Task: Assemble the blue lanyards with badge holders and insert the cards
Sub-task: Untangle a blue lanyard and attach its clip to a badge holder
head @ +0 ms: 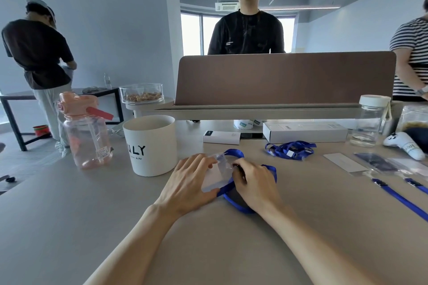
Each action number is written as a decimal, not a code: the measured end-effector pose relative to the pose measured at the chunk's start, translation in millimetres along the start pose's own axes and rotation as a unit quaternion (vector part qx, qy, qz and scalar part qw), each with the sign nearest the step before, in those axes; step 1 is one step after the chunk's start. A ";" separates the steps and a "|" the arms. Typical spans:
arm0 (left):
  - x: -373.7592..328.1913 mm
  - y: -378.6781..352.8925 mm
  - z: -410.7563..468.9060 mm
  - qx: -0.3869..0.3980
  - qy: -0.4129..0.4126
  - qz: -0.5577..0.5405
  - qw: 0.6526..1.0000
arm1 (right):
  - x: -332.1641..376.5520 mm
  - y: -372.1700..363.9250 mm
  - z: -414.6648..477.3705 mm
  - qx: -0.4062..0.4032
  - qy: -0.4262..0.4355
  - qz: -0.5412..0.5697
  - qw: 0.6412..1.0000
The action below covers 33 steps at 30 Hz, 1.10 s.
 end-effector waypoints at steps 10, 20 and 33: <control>-2.8 0.8 1.8 -0.009 0.009 -0.026 1.000 | 8.8 11.2 -4.8 0.041 -0.043 0.274 0.960; -4.4 -0.1 3.1 -0.054 -0.011 -0.026 0.998 | 19.7 2.5 -5.3 0.098 0.029 0.255 0.962; -7.2 8.2 3.8 -0.150 -0.069 0.107 0.980 | 20.6 1.7 -6.0 0.075 0.030 0.263 0.961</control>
Point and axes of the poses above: each hand's wrist, its own z-axis towards the middle knuckle, its own y-axis out of the back of the hand, x = y × z, the point moved 1 cm from there along z, towards the middle knuckle, and after that the axes turned 10 degrees about x, right-handed, at the moved point
